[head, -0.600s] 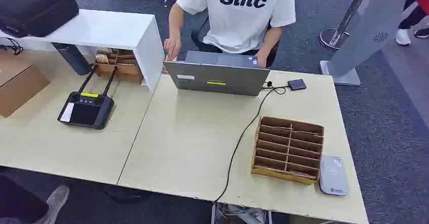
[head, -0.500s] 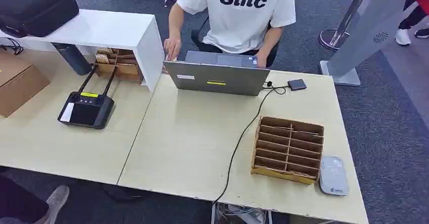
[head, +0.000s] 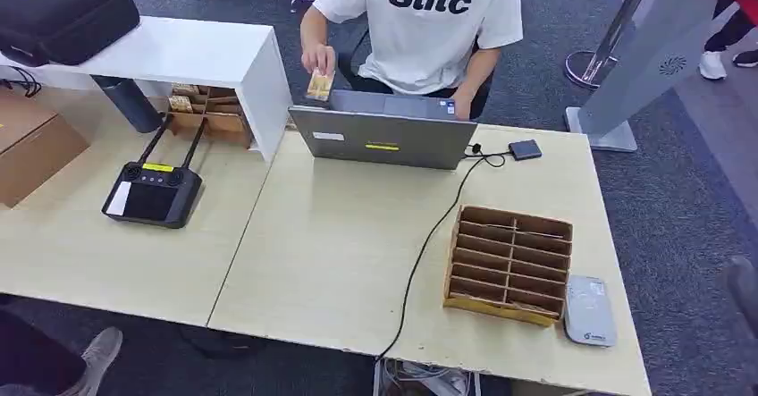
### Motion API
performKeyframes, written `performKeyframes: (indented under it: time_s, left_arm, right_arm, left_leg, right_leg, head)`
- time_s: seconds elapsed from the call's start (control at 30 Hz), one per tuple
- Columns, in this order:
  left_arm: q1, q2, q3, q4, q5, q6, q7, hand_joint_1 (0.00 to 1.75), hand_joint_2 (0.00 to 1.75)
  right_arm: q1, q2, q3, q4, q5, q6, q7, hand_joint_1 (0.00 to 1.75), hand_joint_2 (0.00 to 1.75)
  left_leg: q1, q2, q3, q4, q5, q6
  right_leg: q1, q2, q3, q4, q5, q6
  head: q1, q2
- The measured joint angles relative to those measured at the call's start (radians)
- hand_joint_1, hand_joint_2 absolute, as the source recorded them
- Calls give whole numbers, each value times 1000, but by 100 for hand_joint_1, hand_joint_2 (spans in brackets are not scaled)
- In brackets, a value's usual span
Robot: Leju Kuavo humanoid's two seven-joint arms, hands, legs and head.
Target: Pass the card to the sensor for recognition and then transmit it.
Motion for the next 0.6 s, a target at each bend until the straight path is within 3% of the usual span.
performKeyframes:
  time_s: [0.27,0.6]
  left_arm:
    - [-1,0,-35,0,27,0,11,0,175]
    - [-1,0,-92,0,78,0,16,0,175]
  right_arm:
    - [-10,-87,123,38,55,14,33,0,175]
    - [-41,-148,216,63,92,21,52,0,175]
  left_leg:
    - [0,0,0,0,0,0]
    - [0,0,0,0,0,0]
  right_leg:
    - [0,0,0,0,0,0]
    - [0,0,0,0,0,0]
  head:
    - [0,0]
    - [0,0]
